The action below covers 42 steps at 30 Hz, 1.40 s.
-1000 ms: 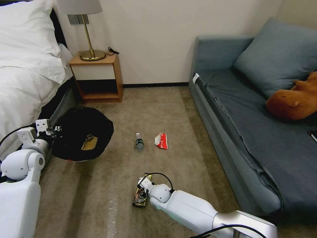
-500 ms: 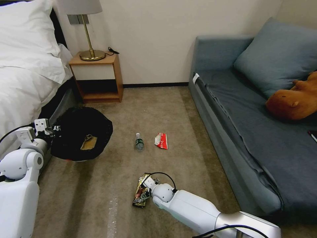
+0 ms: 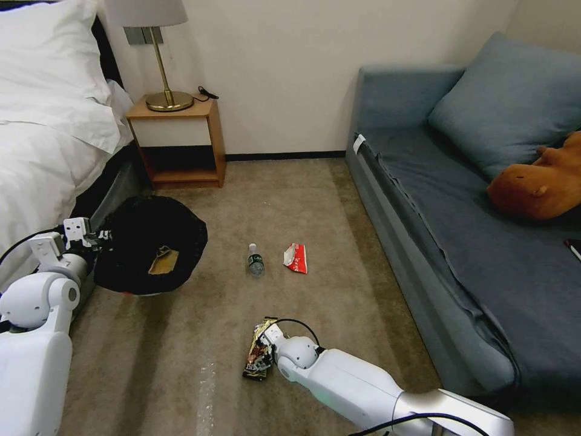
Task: Pick up the trash bin, then pick up the garbage on the floor and place it into the trash bin.
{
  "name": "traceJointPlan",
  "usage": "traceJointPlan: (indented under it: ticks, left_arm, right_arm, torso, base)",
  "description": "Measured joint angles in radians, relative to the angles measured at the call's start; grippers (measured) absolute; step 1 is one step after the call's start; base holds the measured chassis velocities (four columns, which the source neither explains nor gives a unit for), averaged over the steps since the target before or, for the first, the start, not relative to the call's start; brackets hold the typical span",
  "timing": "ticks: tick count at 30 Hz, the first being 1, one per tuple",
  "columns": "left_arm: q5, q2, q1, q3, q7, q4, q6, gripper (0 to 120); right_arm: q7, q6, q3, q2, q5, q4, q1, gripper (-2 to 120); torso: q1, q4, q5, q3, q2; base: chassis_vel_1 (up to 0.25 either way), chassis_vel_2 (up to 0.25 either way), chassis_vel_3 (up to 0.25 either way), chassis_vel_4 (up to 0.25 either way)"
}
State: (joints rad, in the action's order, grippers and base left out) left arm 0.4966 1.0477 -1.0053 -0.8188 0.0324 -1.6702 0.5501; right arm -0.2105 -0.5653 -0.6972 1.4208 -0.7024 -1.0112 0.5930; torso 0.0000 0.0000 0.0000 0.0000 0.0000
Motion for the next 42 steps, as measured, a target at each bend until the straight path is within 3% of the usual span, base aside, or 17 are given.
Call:
traceJointPlan:
  ticks: [18, 33, 38, 42]
  left_arm:
    - [0.004, 0.005, 0.001, 0.004, 0.002, 0.000, 0.004, 7]
    - [0.005, 0.010, 0.002, 0.006, 0.003, 0.003, 0.005, 7]
    - [0.005, 0.010, 0.002, 0.007, 0.003, 0.006, 0.005, 7]
    - [0.005, 0.012, 0.005, 0.007, 0.004, 0.006, 0.005, 7]
  right_arm:
    - [-0.003, -0.047, 0.039, 0.008, -0.146, 0.009, 0.003, 99]
    - [0.000, -0.059, 0.055, 0.017, -0.188, 0.024, 0.006, 99]
    - [0.011, -0.059, 0.057, 0.018, -0.185, 0.026, 0.007, 96]
    - [0.016, -0.058, 0.056, 0.017, -0.183, 0.024, 0.007, 80]
  torso:
    - [0.000, 0.0000, 0.0000, 0.000, 0.000]
    - [0.000, -0.0001, 0.0000, 0.000, 0.000]
    - [0.000, -0.0005, -0.0003, 0.000, 0.000]
    - [0.000, -0.0007, -0.0004, 0.000, 0.000]
  base:
    - [0.000, 0.000, 0.000, 0.000]
    - [0.000, 0.000, 0.000, 0.000]
    - [0.000, 0.000, 0.000, 0.000]
    - [0.000, 0.000, 0.000, 0.000]
